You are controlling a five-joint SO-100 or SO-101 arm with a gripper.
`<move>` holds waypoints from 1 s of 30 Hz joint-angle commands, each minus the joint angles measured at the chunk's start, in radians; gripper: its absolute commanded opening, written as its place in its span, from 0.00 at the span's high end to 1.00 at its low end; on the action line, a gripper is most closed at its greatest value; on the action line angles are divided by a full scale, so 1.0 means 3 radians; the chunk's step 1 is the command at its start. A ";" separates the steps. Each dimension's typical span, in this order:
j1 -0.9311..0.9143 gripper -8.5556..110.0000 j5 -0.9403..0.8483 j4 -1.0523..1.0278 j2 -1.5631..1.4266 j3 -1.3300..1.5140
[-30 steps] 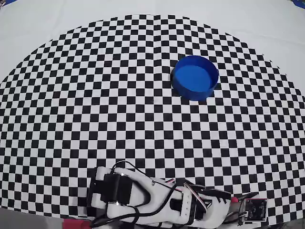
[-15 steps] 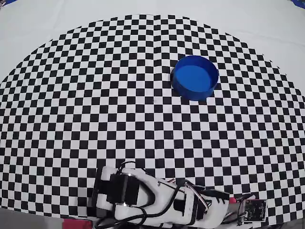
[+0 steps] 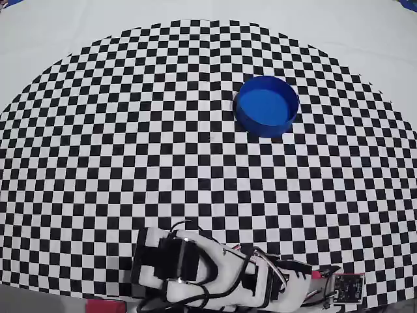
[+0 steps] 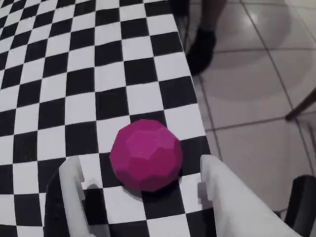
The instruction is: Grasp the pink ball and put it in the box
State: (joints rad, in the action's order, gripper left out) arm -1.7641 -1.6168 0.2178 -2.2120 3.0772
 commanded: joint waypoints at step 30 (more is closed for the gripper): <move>-0.0041 0.70 -0.0020 0.0174 0.0649 -0.0598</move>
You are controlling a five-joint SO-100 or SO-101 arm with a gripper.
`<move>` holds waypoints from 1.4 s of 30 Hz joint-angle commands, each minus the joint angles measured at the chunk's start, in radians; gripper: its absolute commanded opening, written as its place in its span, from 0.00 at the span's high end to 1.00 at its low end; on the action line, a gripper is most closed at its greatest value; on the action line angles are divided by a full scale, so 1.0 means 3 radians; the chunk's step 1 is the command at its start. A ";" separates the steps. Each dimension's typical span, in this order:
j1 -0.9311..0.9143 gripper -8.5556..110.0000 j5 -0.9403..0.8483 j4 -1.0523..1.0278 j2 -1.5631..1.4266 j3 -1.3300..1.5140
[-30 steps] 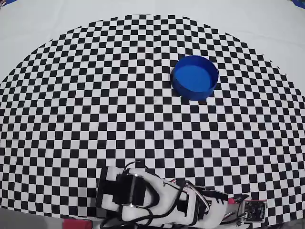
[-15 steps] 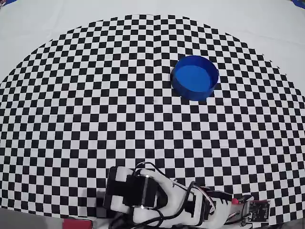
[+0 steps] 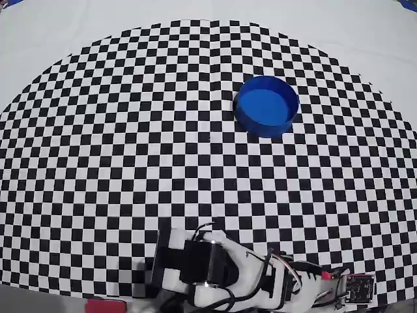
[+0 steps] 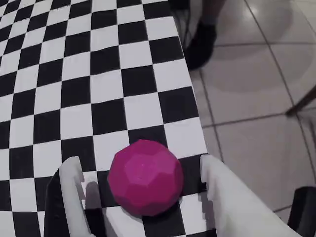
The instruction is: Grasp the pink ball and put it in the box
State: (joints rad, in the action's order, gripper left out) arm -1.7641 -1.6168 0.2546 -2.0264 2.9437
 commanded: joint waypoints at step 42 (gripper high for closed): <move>-0.0026 0.70 -0.0020 0.0194 0.0741 -0.0614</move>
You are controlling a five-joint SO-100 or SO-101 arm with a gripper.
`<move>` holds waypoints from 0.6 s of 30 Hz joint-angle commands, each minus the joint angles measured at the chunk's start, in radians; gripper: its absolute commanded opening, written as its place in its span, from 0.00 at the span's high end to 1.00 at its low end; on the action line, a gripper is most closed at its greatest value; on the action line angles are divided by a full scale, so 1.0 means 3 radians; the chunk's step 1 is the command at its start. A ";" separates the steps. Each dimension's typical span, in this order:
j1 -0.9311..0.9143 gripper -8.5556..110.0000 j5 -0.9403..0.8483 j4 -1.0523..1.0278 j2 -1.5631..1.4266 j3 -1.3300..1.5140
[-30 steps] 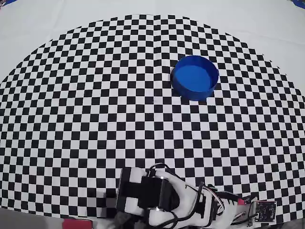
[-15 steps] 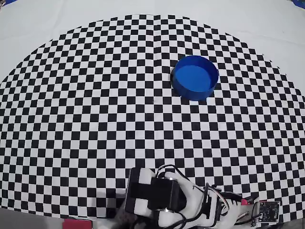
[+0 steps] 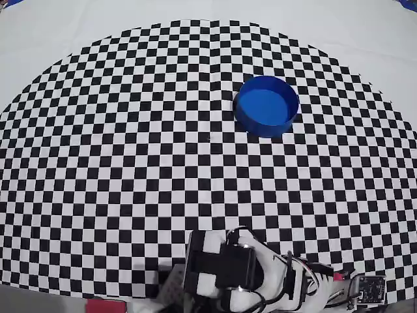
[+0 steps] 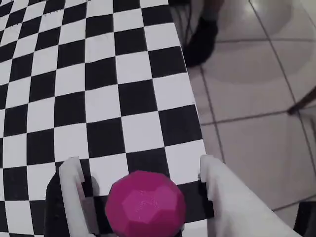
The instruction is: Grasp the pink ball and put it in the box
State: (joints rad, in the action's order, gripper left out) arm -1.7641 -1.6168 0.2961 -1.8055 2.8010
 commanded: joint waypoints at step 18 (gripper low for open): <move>-0.0005 0.70 -0.0015 0.0169 0.0225 -0.0159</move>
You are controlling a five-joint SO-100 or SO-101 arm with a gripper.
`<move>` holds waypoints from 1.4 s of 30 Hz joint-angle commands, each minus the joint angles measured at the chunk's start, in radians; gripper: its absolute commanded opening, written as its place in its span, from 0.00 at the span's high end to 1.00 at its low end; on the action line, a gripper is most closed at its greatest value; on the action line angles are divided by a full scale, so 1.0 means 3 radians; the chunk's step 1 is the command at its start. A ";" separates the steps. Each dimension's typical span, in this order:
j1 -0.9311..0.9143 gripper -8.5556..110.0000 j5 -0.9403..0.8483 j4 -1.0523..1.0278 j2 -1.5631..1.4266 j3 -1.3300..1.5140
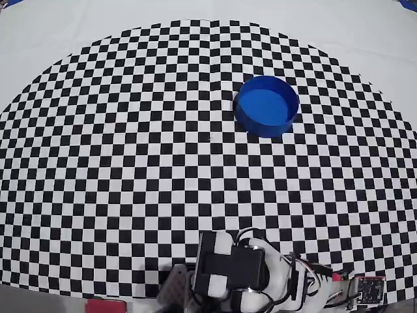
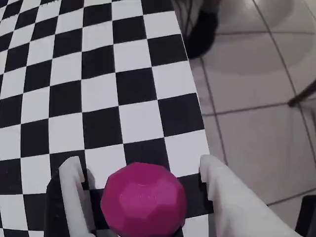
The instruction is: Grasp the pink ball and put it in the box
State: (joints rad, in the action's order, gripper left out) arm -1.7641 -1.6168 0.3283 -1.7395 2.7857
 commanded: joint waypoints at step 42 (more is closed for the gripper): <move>0.0041 0.70 -0.0010 0.0077 0.0205 -0.0143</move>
State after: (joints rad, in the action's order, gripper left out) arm -1.7595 -1.6168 0.3359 -1.6812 2.7826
